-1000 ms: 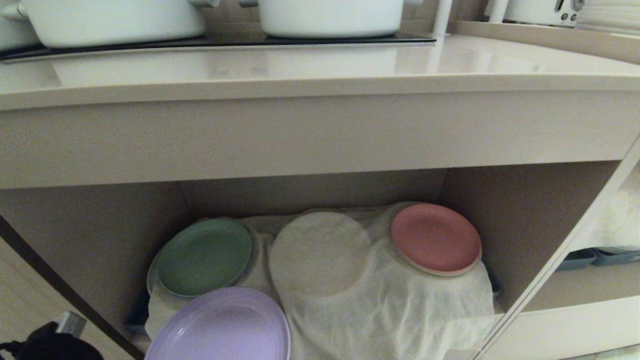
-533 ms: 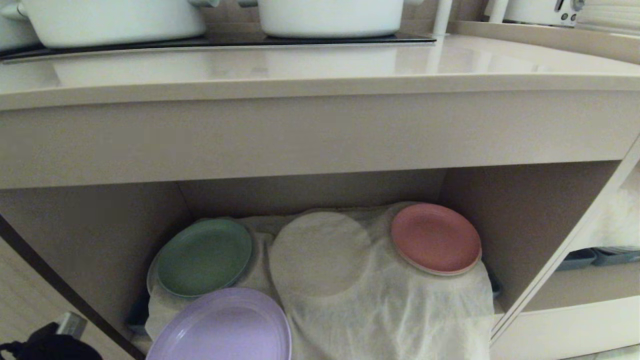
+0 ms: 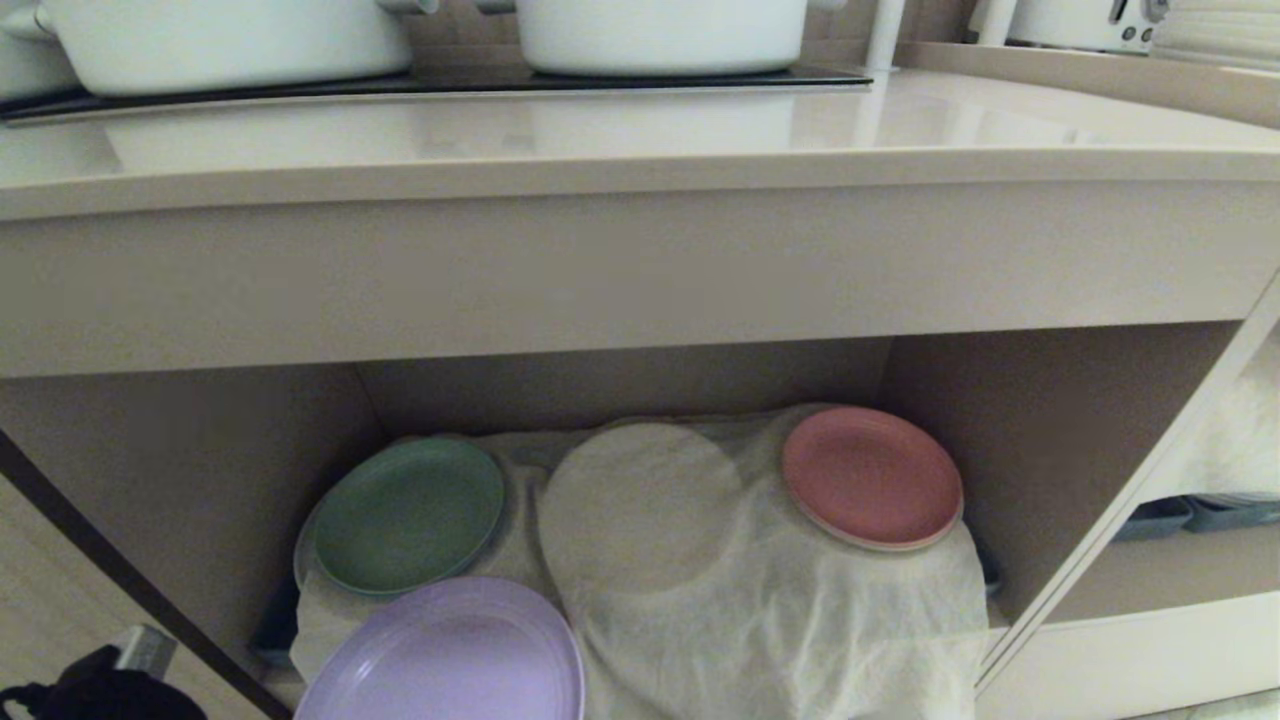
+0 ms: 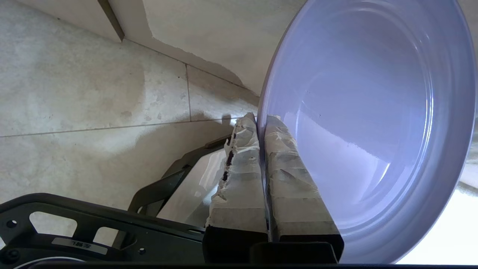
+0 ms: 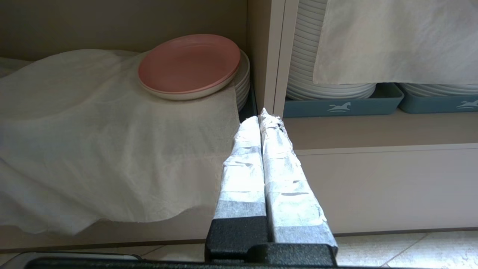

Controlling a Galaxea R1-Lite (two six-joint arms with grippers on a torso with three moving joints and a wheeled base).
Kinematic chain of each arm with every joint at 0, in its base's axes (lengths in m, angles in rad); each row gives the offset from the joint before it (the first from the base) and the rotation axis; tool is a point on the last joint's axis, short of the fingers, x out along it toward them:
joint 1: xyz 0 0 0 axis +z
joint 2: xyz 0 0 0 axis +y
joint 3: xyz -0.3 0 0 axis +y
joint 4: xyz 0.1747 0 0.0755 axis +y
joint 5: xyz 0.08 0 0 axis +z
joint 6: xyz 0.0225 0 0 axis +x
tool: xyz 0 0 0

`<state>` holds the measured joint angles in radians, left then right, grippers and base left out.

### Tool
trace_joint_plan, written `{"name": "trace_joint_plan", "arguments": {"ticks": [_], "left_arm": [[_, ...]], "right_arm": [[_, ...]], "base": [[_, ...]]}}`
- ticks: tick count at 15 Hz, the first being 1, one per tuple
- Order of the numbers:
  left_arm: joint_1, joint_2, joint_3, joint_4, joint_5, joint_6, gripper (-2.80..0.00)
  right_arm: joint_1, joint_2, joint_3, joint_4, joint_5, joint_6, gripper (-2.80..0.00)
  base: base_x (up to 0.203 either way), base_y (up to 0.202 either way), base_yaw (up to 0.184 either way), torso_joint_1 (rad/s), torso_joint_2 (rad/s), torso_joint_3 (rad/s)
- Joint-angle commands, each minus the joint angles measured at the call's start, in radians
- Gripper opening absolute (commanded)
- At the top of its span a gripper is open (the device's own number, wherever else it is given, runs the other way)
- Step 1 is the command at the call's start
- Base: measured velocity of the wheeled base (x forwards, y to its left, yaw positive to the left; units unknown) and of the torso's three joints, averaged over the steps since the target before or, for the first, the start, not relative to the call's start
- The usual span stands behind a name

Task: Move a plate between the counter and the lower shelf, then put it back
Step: Put the plate

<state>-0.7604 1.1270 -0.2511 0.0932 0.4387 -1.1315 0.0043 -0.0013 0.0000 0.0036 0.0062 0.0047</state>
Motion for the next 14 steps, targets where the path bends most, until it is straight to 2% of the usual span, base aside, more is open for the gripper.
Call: {"name": "trace_joint_plan", "arguments": {"ticks": [1,5,8,14], "left_arm": [[0.000,0.005,0.003,0.002,0.002,-0.007,-2.80],[-0.005,0.010,0.001,0.008,0.002,-0.007,-2.80],[-0.005,0.010,0.002,0.008,0.001,-0.007,-2.80],[-0.020,0.010,0.003,0.010,-0.002,-0.008,-2.80]], "right_arm": [[0.000,0.001,0.000,-0.001,0.001,0.000,-2.80],[0.000,0.001,0.000,-0.001,0.000,0.000,-2.80],[0.000,0.001,0.000,-0.001,0.001,0.000,-2.80],[0.000,0.001,0.000,-0.001,0.002,0.000,-2.80]], "base": [[0.000,0.000,0.000,0.000,0.00,0.000],[0.000,0.000,0.000,0.005,-0.03,-0.012],[0.000,0.000,0.000,0.049,-0.23,-0.237],[0.000,0.000,0.000,0.171,-0.49,-0.295]]}}
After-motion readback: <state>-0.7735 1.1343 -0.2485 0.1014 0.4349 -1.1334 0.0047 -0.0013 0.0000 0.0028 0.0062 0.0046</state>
